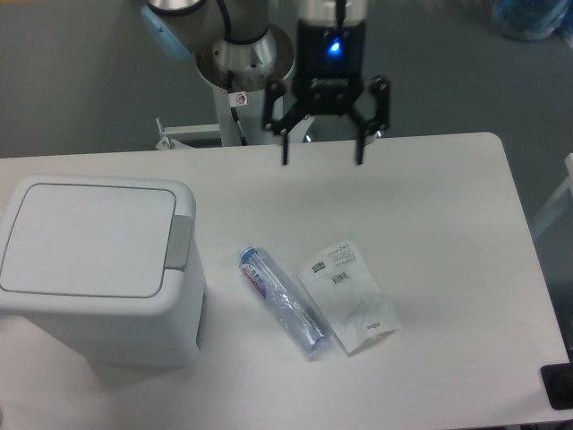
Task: Open the trash can
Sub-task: 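Move the open gripper down toward the white trash can's lid edge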
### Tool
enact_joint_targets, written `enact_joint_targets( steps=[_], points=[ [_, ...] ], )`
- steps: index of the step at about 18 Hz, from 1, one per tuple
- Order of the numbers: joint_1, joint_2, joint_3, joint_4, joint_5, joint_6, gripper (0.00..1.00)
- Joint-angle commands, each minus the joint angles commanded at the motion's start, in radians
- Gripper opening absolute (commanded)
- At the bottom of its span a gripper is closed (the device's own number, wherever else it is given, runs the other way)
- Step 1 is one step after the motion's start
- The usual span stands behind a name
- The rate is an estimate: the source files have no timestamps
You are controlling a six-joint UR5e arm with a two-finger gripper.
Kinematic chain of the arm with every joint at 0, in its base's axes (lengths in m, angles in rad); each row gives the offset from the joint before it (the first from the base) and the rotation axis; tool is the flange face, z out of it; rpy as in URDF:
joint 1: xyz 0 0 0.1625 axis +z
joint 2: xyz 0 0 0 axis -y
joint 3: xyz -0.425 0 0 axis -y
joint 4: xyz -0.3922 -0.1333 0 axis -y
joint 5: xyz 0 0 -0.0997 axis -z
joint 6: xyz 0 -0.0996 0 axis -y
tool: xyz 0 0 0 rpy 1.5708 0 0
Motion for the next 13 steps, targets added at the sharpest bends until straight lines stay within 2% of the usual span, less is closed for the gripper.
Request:
enact_joint_targets(
  steps=[3,9,13],
  points=[
    [-0.046,-0.045,0.02,0.04,-0.002,-0.042,1.0],
    [-0.107,-0.138,0.1,0.045,-0.006,-0.141,1.0],
    [-0.124,-0.155,0.106,0.045,-0.003,-0.146,1.0]
  ],
)
